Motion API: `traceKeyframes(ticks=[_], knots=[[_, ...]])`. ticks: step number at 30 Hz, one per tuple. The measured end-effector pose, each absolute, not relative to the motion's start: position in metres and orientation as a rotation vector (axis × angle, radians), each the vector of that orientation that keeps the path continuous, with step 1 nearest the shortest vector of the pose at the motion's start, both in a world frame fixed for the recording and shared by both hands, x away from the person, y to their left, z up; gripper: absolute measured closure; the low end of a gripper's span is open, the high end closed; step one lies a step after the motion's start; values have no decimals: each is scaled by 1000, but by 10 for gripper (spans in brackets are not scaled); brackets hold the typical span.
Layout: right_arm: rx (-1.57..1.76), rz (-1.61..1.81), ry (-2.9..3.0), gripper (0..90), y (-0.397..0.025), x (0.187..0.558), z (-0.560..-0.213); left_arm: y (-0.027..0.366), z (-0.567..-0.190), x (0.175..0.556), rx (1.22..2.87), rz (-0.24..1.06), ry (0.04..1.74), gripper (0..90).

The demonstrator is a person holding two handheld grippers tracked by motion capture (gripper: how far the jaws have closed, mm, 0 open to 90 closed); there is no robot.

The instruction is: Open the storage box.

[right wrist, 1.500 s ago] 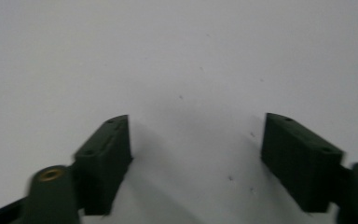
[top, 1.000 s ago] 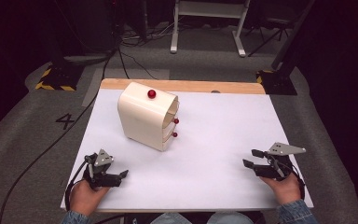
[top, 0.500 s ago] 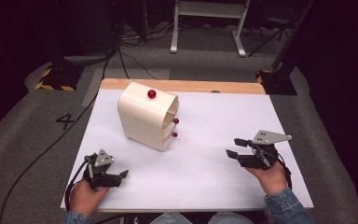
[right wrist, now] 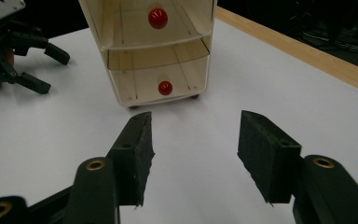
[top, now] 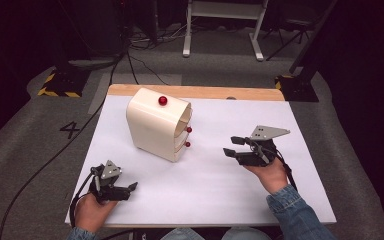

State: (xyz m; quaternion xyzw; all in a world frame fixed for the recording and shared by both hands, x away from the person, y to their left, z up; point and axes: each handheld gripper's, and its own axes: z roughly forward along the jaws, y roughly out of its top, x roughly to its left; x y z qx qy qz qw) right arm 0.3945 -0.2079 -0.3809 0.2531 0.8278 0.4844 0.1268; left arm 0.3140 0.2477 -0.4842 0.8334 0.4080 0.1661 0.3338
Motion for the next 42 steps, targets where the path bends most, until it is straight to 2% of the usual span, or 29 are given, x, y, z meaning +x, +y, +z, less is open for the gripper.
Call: traceKeyframes(ticks=[16, 36, 42], knots=[[642, 1478, 2477, 464, -167, 439, -410, 248, -484, 315, 2169, 424, 1067, 159], [581, 1551, 2528, 477, -119, 459, -447, 248, -485, 314, 2171, 430, 1064, 159], [564, 1505, 2567, 520, -108, 459, -456, 248, -485, 315, 2170, 425, 1065, 159]])
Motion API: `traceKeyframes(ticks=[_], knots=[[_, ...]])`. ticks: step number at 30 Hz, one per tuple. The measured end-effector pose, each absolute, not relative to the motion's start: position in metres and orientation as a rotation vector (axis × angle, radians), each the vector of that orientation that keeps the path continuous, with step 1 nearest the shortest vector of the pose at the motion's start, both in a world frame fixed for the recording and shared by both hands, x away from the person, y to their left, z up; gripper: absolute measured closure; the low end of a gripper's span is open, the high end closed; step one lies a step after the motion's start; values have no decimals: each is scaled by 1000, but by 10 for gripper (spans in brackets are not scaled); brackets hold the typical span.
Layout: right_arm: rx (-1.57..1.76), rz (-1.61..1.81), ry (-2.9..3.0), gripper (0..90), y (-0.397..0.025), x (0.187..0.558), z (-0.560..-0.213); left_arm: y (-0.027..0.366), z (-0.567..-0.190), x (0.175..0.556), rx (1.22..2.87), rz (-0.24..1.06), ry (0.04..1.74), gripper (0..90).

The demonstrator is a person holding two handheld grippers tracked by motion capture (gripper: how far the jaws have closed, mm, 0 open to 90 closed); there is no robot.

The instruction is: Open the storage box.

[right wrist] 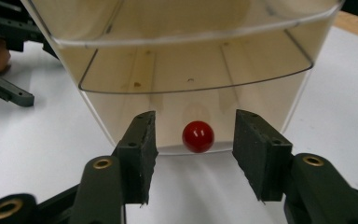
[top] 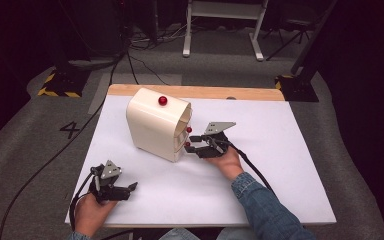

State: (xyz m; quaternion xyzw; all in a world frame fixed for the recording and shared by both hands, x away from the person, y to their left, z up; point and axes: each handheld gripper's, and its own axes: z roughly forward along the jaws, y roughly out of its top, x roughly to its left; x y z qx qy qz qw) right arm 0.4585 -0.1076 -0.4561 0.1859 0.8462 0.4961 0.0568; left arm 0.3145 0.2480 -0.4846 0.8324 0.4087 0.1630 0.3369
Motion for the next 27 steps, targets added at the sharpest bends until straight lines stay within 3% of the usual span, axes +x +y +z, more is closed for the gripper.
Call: traceKeyframes(ticks=[9, 27], knots=[[541, 1431, 2580, 722, -106, 457, -459, 248, -485, 315, 2170, 425, 1066, 158], [560, 1395, 2579, 740, -126, 445, -454, 248, -485, 315, 2170, 424, 1066, 159]])
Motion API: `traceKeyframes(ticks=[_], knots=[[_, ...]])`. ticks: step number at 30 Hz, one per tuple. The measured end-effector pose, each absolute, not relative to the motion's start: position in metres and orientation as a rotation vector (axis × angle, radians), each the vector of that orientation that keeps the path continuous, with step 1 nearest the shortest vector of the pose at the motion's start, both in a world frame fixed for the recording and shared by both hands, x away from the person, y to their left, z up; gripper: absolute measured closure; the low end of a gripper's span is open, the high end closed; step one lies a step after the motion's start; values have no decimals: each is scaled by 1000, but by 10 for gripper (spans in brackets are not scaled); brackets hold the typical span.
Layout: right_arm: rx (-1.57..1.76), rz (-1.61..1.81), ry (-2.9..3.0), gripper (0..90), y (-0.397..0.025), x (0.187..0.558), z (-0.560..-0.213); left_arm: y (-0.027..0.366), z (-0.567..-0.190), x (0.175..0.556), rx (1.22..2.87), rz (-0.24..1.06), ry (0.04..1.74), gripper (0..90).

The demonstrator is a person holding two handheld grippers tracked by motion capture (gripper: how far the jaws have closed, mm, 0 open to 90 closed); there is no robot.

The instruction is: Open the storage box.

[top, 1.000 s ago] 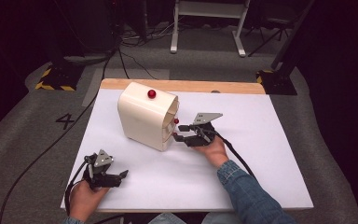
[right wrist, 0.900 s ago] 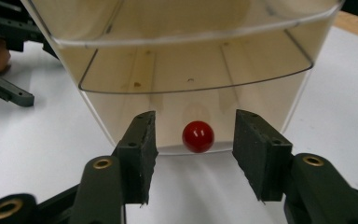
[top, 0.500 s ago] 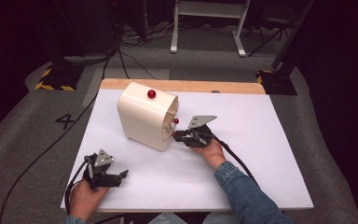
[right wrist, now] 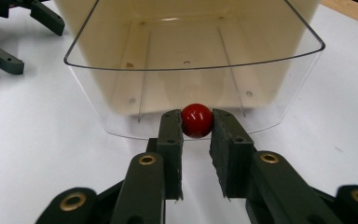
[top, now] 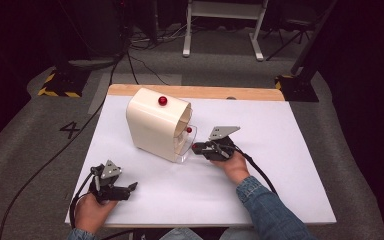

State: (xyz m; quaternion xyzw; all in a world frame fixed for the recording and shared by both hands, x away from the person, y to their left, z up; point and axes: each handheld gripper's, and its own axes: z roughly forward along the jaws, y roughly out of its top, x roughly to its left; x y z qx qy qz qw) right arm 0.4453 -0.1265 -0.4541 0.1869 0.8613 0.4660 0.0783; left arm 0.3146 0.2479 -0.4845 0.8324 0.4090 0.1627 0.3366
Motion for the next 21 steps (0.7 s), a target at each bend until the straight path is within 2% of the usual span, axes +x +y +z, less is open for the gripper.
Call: traceKeyframes(ticks=[21], knots=[[606, 1398, 2559, 738, -184, 413, -444, 248, -485, 314, 2171, 427, 1065, 159]])
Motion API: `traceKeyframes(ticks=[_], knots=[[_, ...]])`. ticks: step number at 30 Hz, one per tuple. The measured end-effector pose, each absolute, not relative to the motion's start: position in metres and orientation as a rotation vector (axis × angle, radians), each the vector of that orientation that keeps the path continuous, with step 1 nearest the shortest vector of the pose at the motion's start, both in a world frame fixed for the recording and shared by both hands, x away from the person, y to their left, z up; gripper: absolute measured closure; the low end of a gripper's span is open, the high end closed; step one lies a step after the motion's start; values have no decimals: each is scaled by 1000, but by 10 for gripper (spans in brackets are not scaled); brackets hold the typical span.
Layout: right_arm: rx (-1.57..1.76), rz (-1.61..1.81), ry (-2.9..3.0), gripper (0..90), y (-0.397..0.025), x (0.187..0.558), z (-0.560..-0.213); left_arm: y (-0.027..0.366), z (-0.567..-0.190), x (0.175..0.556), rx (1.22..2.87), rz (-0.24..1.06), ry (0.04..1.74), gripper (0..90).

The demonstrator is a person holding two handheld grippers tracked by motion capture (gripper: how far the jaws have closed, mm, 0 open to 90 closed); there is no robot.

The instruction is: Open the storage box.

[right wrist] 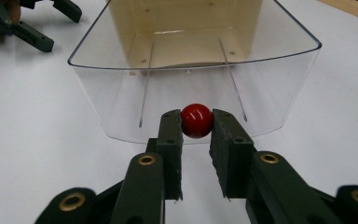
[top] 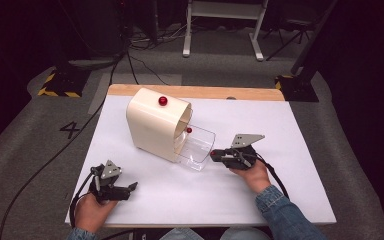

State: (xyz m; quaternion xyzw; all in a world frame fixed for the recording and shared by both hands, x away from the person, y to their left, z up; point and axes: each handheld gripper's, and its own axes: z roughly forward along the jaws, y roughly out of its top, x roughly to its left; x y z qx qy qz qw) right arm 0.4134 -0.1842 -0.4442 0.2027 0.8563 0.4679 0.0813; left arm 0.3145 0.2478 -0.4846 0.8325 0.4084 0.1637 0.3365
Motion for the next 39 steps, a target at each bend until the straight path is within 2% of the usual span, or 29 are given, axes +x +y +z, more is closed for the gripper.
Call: traceKeyframes(ticks=[11, 17, 22, 39], knots=[[619, 1335, 2593, 725, -191, 410, -454, 248, -484, 315, 2171, 427, 1066, 159], [618, 1285, 2609, 652, -193, 407, -459, 248, -485, 315, 2170, 426, 1065, 159], [614, 1289, 2606, 632, -197, 405, -457, 248, -485, 315, 2171, 426, 1066, 159], [604, 1337, 2475, 590, -205, 387, -400, 248, -485, 315, 2171, 427, 1066, 159]])
